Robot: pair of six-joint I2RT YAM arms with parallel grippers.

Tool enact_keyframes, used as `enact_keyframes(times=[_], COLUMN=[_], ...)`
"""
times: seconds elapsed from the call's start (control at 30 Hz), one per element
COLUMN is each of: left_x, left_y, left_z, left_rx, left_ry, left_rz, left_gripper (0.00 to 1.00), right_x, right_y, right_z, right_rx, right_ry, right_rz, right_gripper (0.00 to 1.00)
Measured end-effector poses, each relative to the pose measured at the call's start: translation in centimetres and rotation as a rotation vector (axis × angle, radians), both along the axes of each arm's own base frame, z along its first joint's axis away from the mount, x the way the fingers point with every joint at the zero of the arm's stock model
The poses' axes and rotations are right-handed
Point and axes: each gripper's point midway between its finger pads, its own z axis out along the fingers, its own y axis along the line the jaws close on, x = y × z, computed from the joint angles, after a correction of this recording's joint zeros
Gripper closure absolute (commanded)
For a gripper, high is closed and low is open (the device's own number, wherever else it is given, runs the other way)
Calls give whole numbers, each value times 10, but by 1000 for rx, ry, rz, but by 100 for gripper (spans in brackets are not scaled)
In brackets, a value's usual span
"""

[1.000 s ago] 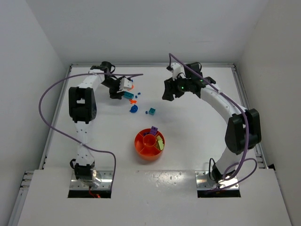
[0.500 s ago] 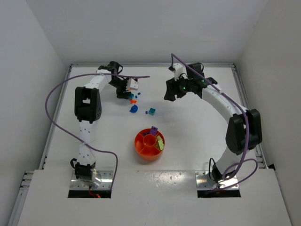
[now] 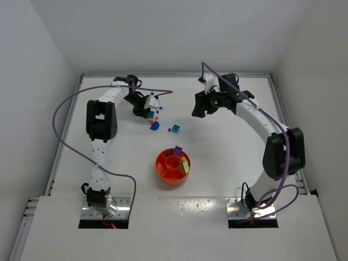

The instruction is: Sort the legos into containers by color

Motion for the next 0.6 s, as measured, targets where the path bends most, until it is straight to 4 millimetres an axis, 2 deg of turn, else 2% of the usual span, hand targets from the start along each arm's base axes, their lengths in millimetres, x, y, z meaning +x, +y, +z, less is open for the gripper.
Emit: enact_keyframes(times=[0.13,0.2,0.4,0.5,0.6], left_x=[-9,-16,-57,-67,-74], left_y=[-1,-1,0,-5,-14], left_z=[-3,-2,4,30,74], left_rx=[-1,-2,-16,-72,-140], left_ry=[19,33,124,118,45], left_rz=[-25,-25,48,134,230], left_gripper=[69,70,71,73,73], right_x=[-2,-3,-7,-8,-8], right_y=[2,5,20,31,43], right_z=[2,4,17,26,28], right_rx=[27,47,160,243,330], right_ry=[14,25,76,113,159], right_rz=[4,3,-2,-3,8], right_gripper=[36,36,36,36,36])
